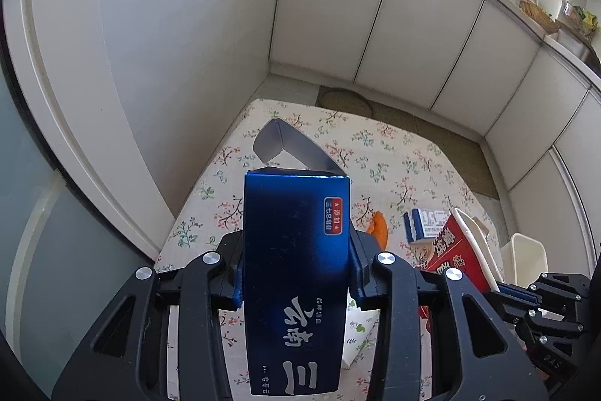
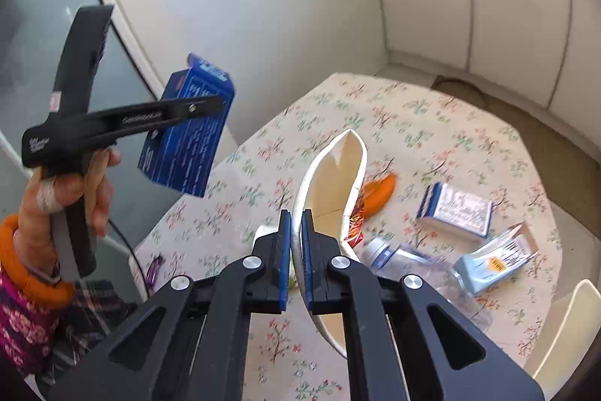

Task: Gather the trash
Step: 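Carry both items to the bin and open the right tool, dropping the noodle cup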

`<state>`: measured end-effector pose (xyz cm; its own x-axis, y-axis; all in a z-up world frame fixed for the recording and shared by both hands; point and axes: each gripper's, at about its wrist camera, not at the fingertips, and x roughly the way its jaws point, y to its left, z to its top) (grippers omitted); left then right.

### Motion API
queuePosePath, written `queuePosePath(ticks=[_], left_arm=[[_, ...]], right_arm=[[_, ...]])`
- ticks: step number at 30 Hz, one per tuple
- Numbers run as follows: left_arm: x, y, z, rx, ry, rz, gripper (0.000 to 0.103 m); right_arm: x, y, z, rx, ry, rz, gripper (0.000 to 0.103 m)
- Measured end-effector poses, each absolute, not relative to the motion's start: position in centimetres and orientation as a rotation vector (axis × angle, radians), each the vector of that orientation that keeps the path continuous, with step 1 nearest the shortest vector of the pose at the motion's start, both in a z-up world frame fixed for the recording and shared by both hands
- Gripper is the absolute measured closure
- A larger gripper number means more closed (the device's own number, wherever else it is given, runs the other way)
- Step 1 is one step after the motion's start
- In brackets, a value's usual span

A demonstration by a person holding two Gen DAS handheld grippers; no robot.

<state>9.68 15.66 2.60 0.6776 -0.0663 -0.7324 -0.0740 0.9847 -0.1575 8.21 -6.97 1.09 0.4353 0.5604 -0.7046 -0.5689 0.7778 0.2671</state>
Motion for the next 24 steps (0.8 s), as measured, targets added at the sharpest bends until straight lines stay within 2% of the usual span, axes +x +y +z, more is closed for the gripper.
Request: queuePosePath(ticks=[7,24], left_arm=[[8.9,13.9,5.3,-0.189,0.696,0.011,0.065],[9.7,7.6,7.8,-0.212,0.582,-0.073,0.065]], right_arm=[[8.8,-8.9,3.0,0.032,0.764,0.584,0.097],[8.4,-16.4,6.0,0.106,0.619,0.322,0.097]])
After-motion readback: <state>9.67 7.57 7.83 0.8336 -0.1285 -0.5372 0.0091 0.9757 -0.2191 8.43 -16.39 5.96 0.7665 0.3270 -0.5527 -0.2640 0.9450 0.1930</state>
